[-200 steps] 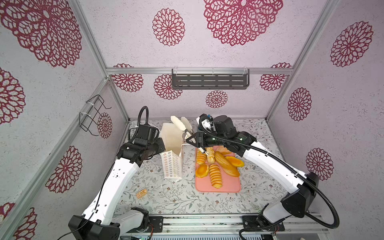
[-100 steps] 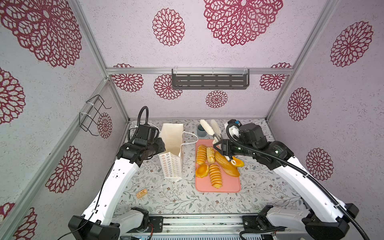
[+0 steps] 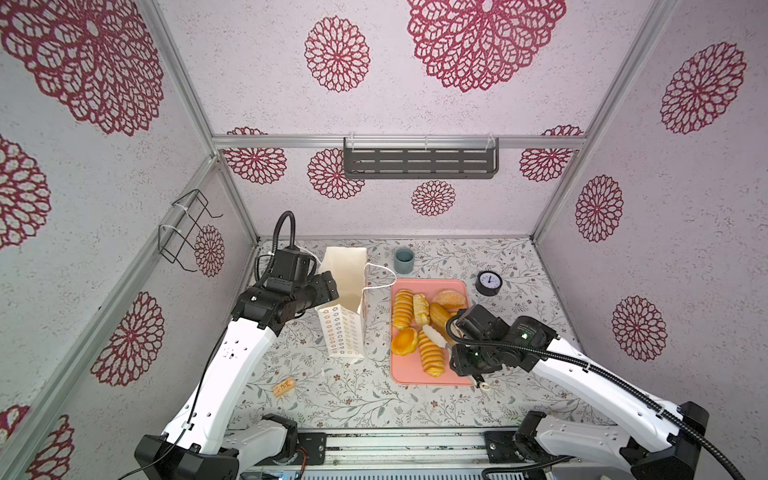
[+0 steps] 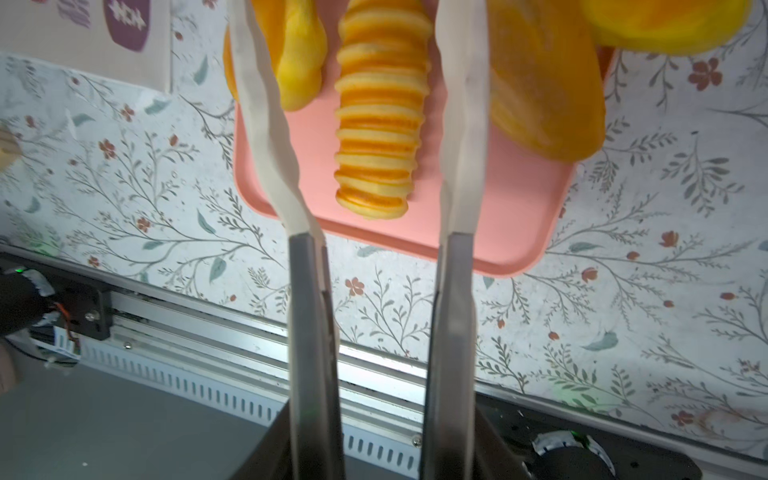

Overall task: Place the fake bread into the paper bag
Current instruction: 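Move the empty tongs back over the pink tray with the right gripper, then pinch the striped spiral pastry with the tongs and lift it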

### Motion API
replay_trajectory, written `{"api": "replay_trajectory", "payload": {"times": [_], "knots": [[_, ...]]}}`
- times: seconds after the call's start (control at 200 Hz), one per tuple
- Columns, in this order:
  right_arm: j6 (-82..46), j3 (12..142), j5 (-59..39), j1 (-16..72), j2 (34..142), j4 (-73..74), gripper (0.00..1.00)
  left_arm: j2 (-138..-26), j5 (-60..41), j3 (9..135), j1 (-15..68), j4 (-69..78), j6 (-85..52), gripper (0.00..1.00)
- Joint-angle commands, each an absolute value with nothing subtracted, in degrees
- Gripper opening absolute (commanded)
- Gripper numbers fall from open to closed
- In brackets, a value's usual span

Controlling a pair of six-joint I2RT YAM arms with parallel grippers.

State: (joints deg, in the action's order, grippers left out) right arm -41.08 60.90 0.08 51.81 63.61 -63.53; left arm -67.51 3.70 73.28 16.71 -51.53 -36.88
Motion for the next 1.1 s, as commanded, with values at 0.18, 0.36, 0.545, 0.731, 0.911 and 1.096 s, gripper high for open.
{"api": "replay_trajectory", "payload": {"times": [0.18,0.36,0.545,0.731,0.911,1.096], "knots": [[-47.47,58.67,3.84,57.28,64.45,-66.53,0.56,-65.79,4.10,72.00,16.30,-49.59,-36.72,0.92],[-47.87,58.71,4.48,59.41,67.73,-64.80,0.60,-65.35,3.89,71.64,16.29,-49.81,-36.59,0.93],[-49.16,57.28,4.71,61.25,70.04,-62.64,0.62,-64.40,4.31,70.67,16.29,-49.81,-36.73,0.93],[-50.12,55.32,4.63,62.12,71.82,-59.77,0.62,-64.09,4.26,70.05,16.32,-49.84,-36.66,0.94],[-51.06,54.54,5.62,63.26,73.73,-58.84,0.61,-64.18,4.24,69.96,16.30,-49.73,-36.65,0.94],[-51.76,53.34,6.44,64.01,74.72,-58.33,0.59,-64.43,4.03,69.62,16.34,-49.41,-36.68,0.94]]}}
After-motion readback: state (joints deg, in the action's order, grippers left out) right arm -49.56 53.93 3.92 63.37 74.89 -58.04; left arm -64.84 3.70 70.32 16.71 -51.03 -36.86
